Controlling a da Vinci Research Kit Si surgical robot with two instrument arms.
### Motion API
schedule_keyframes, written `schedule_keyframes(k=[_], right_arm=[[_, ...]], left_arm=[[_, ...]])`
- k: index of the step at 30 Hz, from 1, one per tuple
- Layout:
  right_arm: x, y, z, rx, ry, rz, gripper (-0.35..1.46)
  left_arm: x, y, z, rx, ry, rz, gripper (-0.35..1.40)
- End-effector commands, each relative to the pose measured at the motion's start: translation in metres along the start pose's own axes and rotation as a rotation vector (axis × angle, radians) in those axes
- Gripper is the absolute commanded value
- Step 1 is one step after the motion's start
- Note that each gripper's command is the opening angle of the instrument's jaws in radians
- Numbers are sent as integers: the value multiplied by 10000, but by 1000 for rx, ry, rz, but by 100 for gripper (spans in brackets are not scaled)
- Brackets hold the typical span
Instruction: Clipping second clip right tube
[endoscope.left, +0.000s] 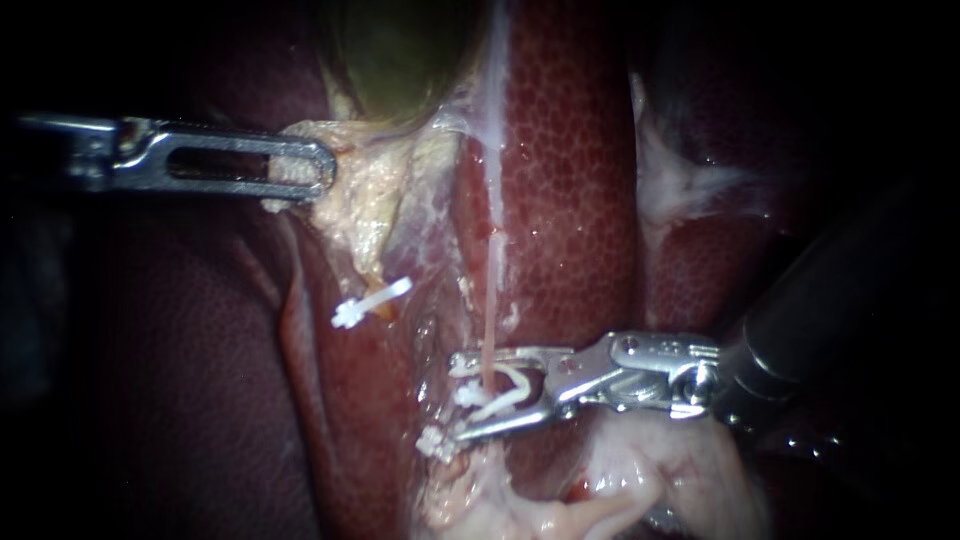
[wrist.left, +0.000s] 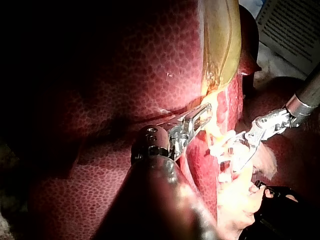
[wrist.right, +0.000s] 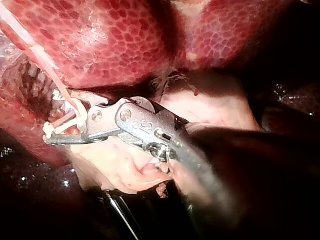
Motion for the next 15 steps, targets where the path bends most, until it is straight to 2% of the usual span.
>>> schedule_keyframes(k=[1,5,15], right_arm=[[0,0,-1,-1,0,0,40],[0,1,-2,2,-1,12,26],[-4,7,-10,5,-1,52,-34]], left_arm=[[0,0,0,1,1,0,-35],[0,0,0,1,1,0,-35],[1,-1,0,1,0,0,-35]])
